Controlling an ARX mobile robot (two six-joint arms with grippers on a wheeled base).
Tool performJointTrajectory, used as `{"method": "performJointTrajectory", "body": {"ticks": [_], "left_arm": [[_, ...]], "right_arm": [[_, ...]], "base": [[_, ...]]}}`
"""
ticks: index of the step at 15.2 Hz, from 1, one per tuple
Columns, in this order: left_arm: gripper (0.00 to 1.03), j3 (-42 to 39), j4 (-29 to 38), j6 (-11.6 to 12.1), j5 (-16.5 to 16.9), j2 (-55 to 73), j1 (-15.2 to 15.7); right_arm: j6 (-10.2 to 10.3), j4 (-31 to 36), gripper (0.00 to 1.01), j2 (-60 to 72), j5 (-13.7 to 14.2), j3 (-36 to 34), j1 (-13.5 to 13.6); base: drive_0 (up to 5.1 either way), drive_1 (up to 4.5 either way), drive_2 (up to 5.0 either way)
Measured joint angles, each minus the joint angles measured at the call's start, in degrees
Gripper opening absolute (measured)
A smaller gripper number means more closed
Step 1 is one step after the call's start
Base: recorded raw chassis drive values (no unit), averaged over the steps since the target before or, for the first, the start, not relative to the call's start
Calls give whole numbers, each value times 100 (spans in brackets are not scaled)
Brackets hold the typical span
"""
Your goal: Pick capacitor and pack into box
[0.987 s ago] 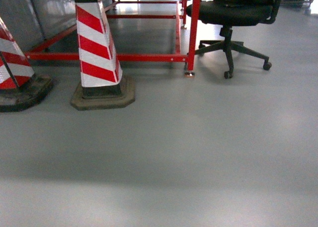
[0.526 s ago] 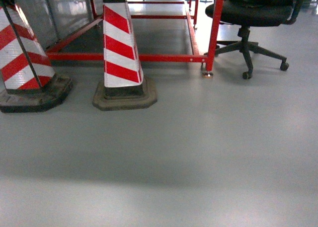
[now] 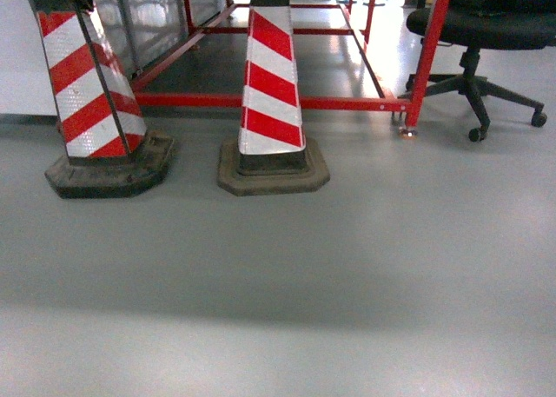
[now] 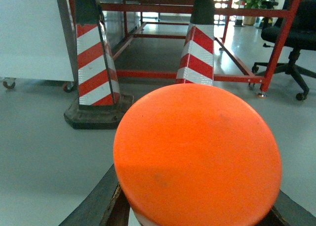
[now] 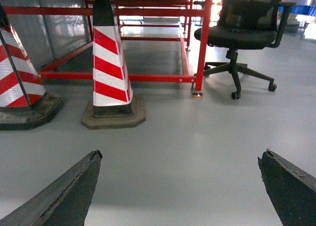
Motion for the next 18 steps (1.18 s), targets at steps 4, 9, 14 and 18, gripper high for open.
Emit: {"method": "performJointTrajectory", "body": {"ticks": [4, 9, 14, 18], "left_arm": [[45, 0, 9, -2, 20, 0, 0], [44, 0, 4, 0, 31, 0, 0], [44, 0, 20, 0, 33, 0, 0], [44, 0, 13, 0, 37, 0, 0]], "right_arm": [[0, -31, 98, 0, 7, 0, 0], [0, -17, 98, 0, 22, 0, 0], [0, -44, 98, 0, 20, 0, 0], [0, -33, 98, 0, 22, 0, 0]], "base": [[0, 0, 0], [4, 312, -304], [-3, 388, -394], [8, 402, -386]]}}
